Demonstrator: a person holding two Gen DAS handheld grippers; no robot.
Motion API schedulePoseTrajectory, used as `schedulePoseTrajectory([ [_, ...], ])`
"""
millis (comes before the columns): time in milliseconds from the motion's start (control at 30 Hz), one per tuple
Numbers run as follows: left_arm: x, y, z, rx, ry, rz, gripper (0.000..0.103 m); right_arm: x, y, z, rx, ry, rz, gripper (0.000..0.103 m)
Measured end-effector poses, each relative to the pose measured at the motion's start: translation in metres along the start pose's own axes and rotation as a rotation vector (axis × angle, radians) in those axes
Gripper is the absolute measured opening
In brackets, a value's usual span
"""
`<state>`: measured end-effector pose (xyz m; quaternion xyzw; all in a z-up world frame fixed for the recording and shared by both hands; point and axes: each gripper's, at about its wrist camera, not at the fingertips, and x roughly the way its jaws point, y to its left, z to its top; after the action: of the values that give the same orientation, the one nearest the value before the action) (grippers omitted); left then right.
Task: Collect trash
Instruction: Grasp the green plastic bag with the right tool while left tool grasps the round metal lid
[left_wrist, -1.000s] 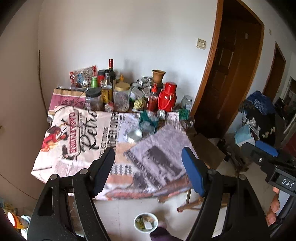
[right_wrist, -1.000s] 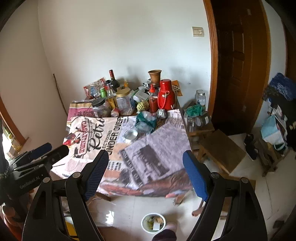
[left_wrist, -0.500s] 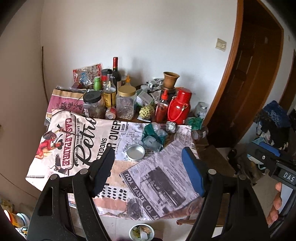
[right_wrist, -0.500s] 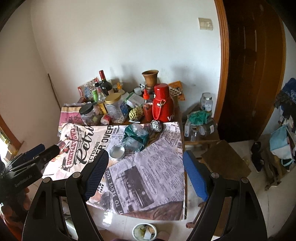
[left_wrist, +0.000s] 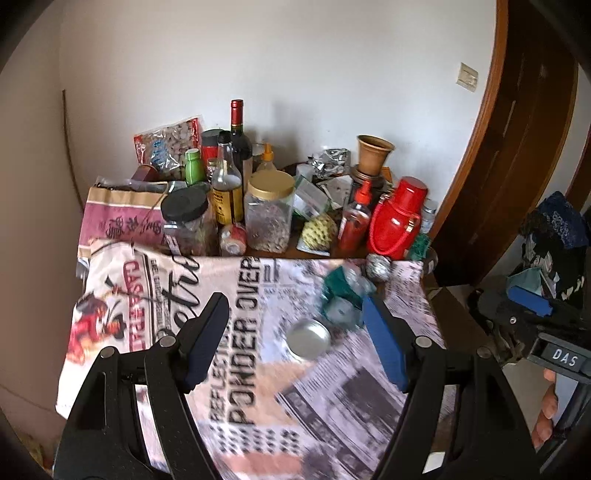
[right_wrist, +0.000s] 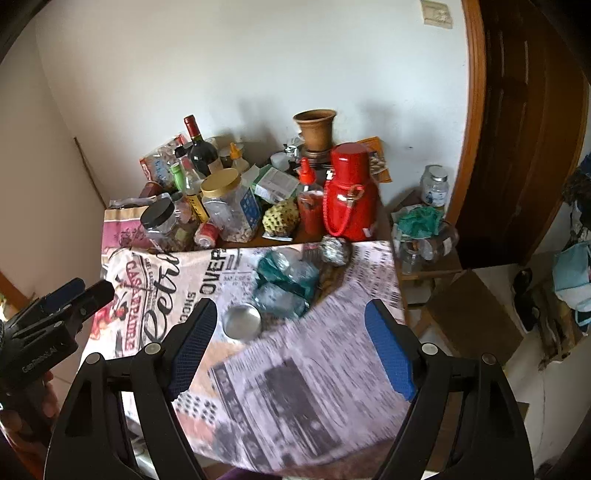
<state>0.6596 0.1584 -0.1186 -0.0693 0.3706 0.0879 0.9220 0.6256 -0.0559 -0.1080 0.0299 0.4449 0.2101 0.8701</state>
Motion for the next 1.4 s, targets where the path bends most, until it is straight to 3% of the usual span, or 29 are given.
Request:
schedulePoseTrajectory([
  [233, 0.064, 0.045, 0.013, 0.016, 0.087, -0.011, 0.074, 0.076, 0.023, 0.020, 0.023, 0.083, 0.009, 0.080],
  [500, 0.146, 0.079, -0.014, 0.001, 0.265, -0.001, 0.074, 0.185, 0.036, 0.022, 0.053, 0.233, -0.033, 0.080],
  [767, 0.199, 0.083, -0.038, -0.004, 0.375, -0.037, 0.074, 0.251, 0.031, 0.007, 0.117, 0.305, -0.180, 0.080],
  [867, 0.209, 0.078, -0.040, -0.007, 0.391, -0.068, 0.074, 0.259, 0.020, 0.002, 0.173, 0.307, -0.241, 0.080],
  [967, 0.217, 0.072, -0.044, -0.022, 0.409, -0.123, 0.074, 0.260, 0.009, -0.004, 0.211, 0.314, -0.241, 0.078],
  [1033, 0.223, 0.067, -0.046, -0.024, 0.422, -0.146, 0.072, 0.257, 0.003, -0.009, 0.222, 0.320, -0.230, 0.068],
  [1100, 0.227, 0.062, -0.048, -0.019, 0.434, -0.162, 0.067, 0.251, -0.003, -0.015, 0.221, 0.322, -0.209, 0.053],
  [1167, 0.232, 0.056, -0.051, -0.015, 0.449, -0.176, 0.060, 0.241, -0.010, -0.021, 0.232, 0.315, -0.192, 0.047],
  [1200, 0.235, 0.053, -0.053, -0.013, 0.458, -0.182, 0.058, 0.237, -0.013, -0.024, 0.235, 0.310, -0.186, 0.039],
  [1267, 0.241, 0.046, -0.057, -0.013, 0.480, -0.195, 0.051, 0.225, -0.020, -0.030, 0.241, 0.308, -0.171, 0.033],
  [1400, 0.248, 0.034, -0.063, -0.007, 0.508, -0.205, 0.039, 0.196, -0.035, -0.044, 0.251, 0.288, -0.144, 0.031],
])
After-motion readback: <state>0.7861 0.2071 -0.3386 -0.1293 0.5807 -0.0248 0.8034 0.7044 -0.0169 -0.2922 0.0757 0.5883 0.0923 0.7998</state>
